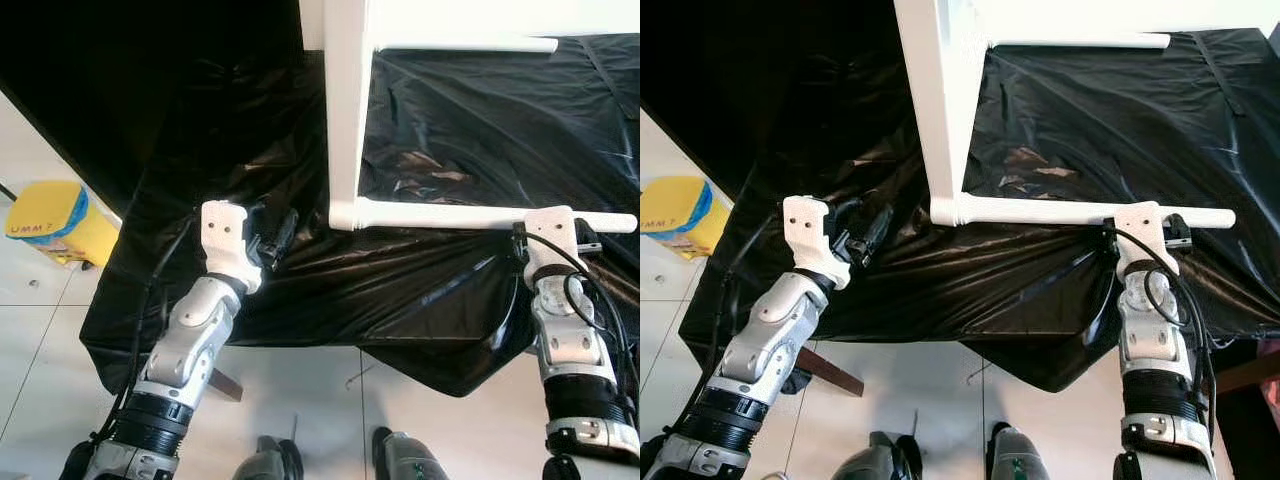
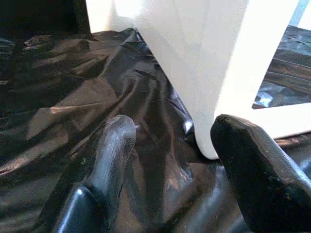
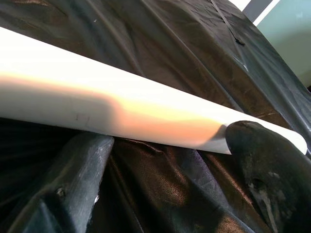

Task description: Building children table

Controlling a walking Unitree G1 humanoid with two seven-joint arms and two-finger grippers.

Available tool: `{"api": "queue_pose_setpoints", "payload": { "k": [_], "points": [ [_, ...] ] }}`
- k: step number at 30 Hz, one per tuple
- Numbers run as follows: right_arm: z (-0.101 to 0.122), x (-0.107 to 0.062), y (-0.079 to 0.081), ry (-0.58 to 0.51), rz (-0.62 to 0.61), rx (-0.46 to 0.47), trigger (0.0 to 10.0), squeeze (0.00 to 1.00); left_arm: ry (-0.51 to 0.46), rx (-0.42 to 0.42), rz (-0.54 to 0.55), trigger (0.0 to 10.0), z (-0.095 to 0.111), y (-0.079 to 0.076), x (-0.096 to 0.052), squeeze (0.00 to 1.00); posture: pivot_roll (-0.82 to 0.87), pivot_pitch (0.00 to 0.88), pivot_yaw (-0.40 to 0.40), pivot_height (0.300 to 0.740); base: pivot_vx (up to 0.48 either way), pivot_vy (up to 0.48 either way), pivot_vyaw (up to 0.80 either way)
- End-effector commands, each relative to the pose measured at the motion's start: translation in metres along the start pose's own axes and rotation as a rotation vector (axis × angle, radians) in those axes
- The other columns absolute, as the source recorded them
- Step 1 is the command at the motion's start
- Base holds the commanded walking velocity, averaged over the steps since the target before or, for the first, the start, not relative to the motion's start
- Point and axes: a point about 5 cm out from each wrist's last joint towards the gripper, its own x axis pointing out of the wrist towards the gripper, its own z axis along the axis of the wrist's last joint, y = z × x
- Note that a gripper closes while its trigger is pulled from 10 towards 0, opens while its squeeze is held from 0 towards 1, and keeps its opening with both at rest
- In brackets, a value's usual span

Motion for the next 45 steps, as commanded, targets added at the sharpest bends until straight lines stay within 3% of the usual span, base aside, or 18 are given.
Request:
{"api": "queue_pose_setpoints", "payload": {
  "k": [1,7,10,11,17,23,24,25,28,32,35,39,41,44,45],
  "points": [
    [-0.009,0.002,-0.006,0.046,-0.032,0.016,10.0,0.0,0.019,0.01,-0.106,10.0,-0.002,-0.003,-0.005,0.0,-0.06,0.209,0.111,0.74,0.0,0.0,0.0],
    [-0.015,-0.009,-0.009,0.047,-0.105,0.045,10.0,0.0,0.012,0.008,-0.094,10.0,-0.001,-0.003,-0.007,0.0,-0.06,0.208,0.098,0.74,0.0,0.0,0.0],
    [-0.026,-0.028,-0.004,0.095,-0.192,0.13,10.0,0.0,0.012,0.005,-0.092,10.0,-0.002,-0.004,-0.008,0.0,-0.06,0.207,0.092,0.74,0.0,0.0,0.0],
    [-0.027,-0.04,-0.004,0.099,-0.256,0.202,10.0,0.0,0.01,0.002,-0.094,10.0,-0.002,-0.005,-0.009,0.0,-0.06,0.207,0.093,0.74,0.0,0.0,0.0],
    [-0.02,-0.053,-0.01,0.08,-0.347,0.272,10.0,0.0,0.01,0.0,-0.099,10.0,-0.002,-0.005,-0.008,0.0,-0.07,0.206,0.096,0.74,0.0,0.0,0.0],
    [-0.015,-0.056,-0.011,0.061,-0.361,0.308,10.0,0.0,0.01,-0.005,-0.102,10.0,-0.002,-0.006,-0.008,0.0,-0.07,0.206,0.098,0.74,0.0,0.0,0.0],
    [0.012,-0.052,-0.019,-0.092,-0.363,0.26,10.0,0.0,0.008,-0.008,-0.105,10.0,-0.002,-0.007,-0.007,0.0,-0.08,0.198,0.096,0.74,0.0,0.0,0.0],
    [0.012,-0.052,-0.019,-0.092,-0.363,0.26,10.0,0.0,0.008,-0.008,-0.105,10.0,-0.002,-0.007,-0.007,0.0,-0.08,0.198,0.096,0.74,0.0,0.0,0.0],
    [0.07,-0.046,-0.031,-0.4,-0.333,0.148,10.0,0.0,-0.004,-0.025,-0.113,10.0,-0.002,-0.01,-0.004,0.0,-0.09,0.188,0.087,0.74,0.0,0.0,0.0],
    [0.081,-0.043,-0.032,-0.446,-0.318,0.121,10.0,0.0,-0.007,-0.03,-0.117,10.0,-0.002,-0.011,-0.003,0.0,-0.09,0.182,0.083,0.74,0.0,0.0,0.0],
    [0.113,-0.032,-0.036,-0.575,-0.286,0.02,10.0,0.0,-0.016,-0.041,-0.168,10.0,-0.002,-0.02,-0.001,0.0,-0.1,0.167,0.068,0.74,0.0,0.0,0.0],
    [0.131,-0.026,-0.034,-0.627,-0.247,-0.068,10.0,0.0,-0.025,-0.05,-0.198,10.0,0.0,-0.026,0.001,0.0,-0.1,0.159,0.061,0.74,0.0,0.0,0.0],
    [0.145,-0.023,-0.032,-0.683,-0.222,-0.097,10.0,1.0,-0.036,-0.049,-0.213,10.0,0.001,-0.029,0.004,0.0,-0.11,0.151,0.048,0.74,0.0,0.0,0.0],
    [0.15,-0.02,-0.028,-0.693,-0.183,-0.091,10.0,1.0,-0.043,-0.054,-0.22,10.0,0.001,-0.033,0.007,0.0,-0.1,0.15,0.042,0.74,0.0,0.0,0.0],
    [0.149,-0.021,-0.025,-0.697,-0.166,-0.081,0.0,1.0,-0.044,-0.055,-0.223,10.0,0.001,-0.035,0.007,0.0,-0.1,0.151,0.039,0.74,0.0,0.0,0.0]
  ]
}}
